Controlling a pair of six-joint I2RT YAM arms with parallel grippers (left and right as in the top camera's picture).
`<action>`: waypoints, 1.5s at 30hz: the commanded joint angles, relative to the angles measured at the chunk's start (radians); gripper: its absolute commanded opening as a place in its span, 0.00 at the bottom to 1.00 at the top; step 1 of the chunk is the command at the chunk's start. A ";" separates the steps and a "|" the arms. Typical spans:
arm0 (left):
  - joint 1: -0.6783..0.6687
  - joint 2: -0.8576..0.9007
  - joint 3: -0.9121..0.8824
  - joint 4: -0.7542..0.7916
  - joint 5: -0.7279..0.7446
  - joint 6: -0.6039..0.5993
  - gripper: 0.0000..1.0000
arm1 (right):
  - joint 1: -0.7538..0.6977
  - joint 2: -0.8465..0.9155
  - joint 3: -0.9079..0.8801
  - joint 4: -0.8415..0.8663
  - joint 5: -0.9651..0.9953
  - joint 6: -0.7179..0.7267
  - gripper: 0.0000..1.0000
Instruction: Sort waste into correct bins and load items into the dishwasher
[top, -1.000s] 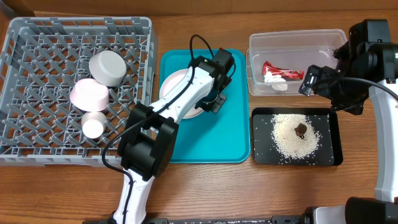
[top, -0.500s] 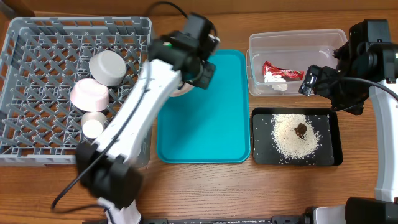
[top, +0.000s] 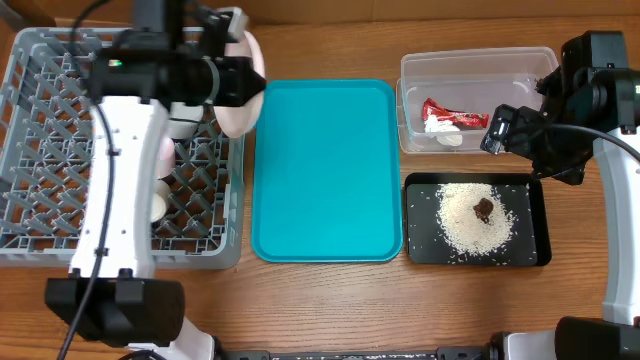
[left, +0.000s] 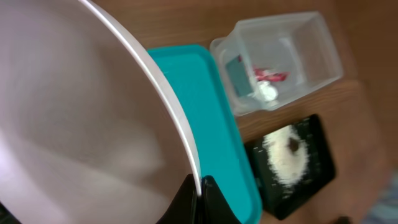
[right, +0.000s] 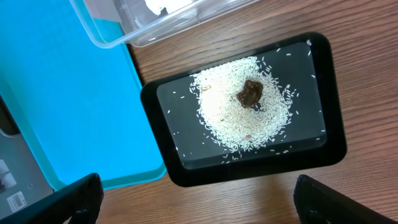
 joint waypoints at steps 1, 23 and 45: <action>0.069 0.031 -0.010 0.003 0.252 0.037 0.04 | 0.000 -0.002 0.006 0.002 0.002 0.000 1.00; 0.261 0.264 -0.010 -0.022 0.393 0.056 0.04 | 0.000 -0.002 0.006 0.003 0.002 0.000 1.00; 0.305 0.123 -0.007 -0.131 0.031 0.050 1.00 | 0.000 -0.002 0.006 0.021 -0.022 0.001 1.00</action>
